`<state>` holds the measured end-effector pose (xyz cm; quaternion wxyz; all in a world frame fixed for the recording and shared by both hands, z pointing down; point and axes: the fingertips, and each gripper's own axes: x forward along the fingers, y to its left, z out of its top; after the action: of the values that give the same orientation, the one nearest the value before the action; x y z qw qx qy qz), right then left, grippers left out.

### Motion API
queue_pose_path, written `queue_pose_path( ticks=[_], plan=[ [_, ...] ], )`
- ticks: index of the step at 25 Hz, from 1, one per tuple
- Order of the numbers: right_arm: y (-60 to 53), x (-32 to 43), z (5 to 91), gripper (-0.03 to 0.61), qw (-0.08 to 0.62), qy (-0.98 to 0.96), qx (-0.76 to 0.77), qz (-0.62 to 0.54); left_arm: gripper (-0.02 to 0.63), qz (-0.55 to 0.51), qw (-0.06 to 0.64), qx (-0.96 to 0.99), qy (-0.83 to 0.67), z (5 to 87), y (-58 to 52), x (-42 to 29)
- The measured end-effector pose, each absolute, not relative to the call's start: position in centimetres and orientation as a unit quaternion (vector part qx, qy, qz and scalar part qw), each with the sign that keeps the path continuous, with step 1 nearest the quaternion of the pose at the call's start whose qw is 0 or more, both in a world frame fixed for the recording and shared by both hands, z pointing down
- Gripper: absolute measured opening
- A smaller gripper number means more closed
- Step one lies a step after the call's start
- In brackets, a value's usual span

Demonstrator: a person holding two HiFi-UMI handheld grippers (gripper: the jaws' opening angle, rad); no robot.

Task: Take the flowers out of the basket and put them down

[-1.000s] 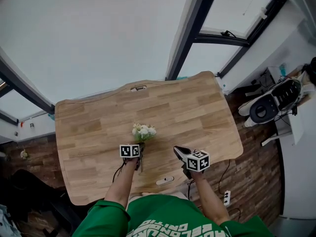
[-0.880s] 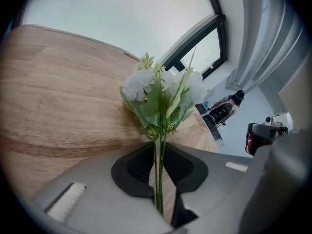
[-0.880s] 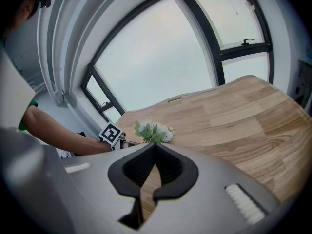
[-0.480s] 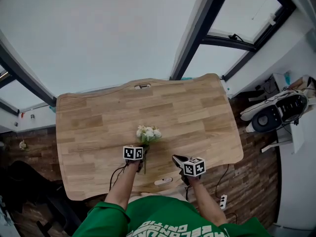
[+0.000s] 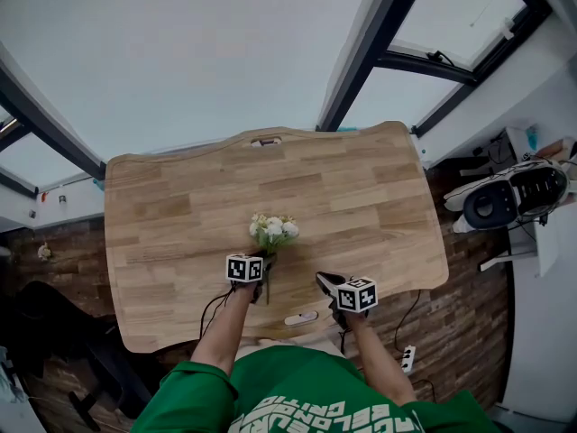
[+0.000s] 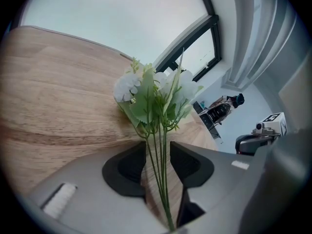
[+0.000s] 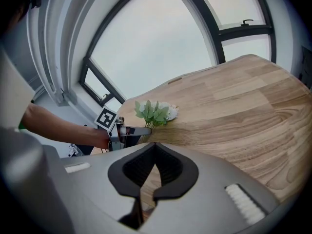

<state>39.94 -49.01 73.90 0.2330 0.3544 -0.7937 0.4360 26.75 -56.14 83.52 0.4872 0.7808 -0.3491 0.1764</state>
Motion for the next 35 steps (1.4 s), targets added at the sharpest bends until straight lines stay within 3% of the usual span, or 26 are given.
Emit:
queue_pose_path(
  ticks=[18,35],
  plan=[
    [-48.6,37.7,73.4,0.006,0.244,-0.802,0.340,0.426,0.198,0.184,0.449,0.800,-0.352,81.4,-55.0,24.6],
    [-50.0,35.7,73.4,0.006,0.238,-0.797,0.369,0.414,0.047,0.164,0.381,0.835,-0.362,76.0,-55.7,19.1]
  ],
)
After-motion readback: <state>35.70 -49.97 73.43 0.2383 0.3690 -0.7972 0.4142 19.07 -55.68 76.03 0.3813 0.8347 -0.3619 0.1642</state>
